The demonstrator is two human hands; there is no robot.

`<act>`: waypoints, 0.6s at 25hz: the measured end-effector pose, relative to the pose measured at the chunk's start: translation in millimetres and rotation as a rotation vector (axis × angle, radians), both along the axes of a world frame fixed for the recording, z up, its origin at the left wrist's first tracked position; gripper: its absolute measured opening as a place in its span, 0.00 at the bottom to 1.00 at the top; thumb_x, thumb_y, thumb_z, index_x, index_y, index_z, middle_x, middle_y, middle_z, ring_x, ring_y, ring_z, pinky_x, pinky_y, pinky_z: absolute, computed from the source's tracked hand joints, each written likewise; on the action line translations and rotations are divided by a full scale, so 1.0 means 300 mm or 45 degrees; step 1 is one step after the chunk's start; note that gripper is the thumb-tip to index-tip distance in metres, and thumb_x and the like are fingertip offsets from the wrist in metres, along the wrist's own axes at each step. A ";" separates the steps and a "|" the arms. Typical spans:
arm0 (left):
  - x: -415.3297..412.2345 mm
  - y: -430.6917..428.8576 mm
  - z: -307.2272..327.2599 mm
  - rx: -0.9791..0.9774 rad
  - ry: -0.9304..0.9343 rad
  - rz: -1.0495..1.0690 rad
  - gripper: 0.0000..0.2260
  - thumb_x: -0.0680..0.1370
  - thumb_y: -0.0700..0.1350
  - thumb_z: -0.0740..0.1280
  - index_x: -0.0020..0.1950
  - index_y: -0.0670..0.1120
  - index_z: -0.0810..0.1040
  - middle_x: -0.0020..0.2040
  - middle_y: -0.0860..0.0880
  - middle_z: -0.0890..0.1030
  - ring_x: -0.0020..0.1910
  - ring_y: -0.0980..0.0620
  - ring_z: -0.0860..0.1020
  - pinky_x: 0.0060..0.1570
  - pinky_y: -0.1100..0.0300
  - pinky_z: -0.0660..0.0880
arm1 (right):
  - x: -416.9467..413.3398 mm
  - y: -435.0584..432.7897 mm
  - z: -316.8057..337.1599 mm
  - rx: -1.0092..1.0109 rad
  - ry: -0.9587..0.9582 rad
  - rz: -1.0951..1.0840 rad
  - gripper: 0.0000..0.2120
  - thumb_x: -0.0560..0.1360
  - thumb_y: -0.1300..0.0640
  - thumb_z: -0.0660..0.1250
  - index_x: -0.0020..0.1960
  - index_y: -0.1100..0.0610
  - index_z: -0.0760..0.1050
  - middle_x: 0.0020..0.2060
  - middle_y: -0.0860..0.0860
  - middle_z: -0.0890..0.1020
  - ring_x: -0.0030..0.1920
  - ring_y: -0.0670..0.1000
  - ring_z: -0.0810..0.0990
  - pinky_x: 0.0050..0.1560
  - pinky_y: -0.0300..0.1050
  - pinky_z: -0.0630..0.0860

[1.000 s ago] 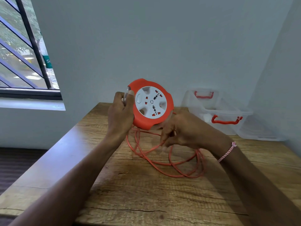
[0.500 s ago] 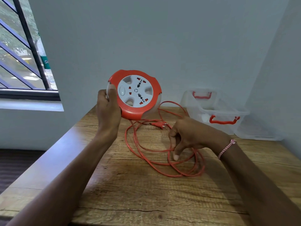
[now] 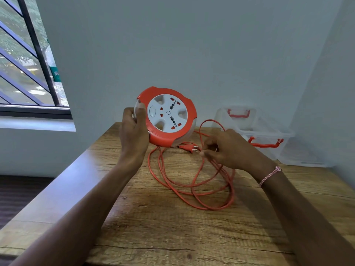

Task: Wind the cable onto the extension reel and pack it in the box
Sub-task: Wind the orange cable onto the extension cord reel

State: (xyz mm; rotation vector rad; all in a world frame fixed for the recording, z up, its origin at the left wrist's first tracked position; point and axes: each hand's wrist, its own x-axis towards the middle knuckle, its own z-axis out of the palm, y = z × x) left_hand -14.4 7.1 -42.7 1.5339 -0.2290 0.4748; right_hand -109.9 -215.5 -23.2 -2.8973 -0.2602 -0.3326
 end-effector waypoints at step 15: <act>-0.013 -0.023 -0.018 0.112 0.003 -0.074 0.12 0.85 0.61 0.58 0.50 0.55 0.73 0.48 0.43 0.84 0.47 0.40 0.86 0.45 0.40 0.84 | 0.005 -0.016 -0.018 0.289 -0.800 0.131 0.11 0.78 0.50 0.73 0.58 0.51 0.81 0.45 0.46 0.82 0.37 0.44 0.80 0.37 0.39 0.77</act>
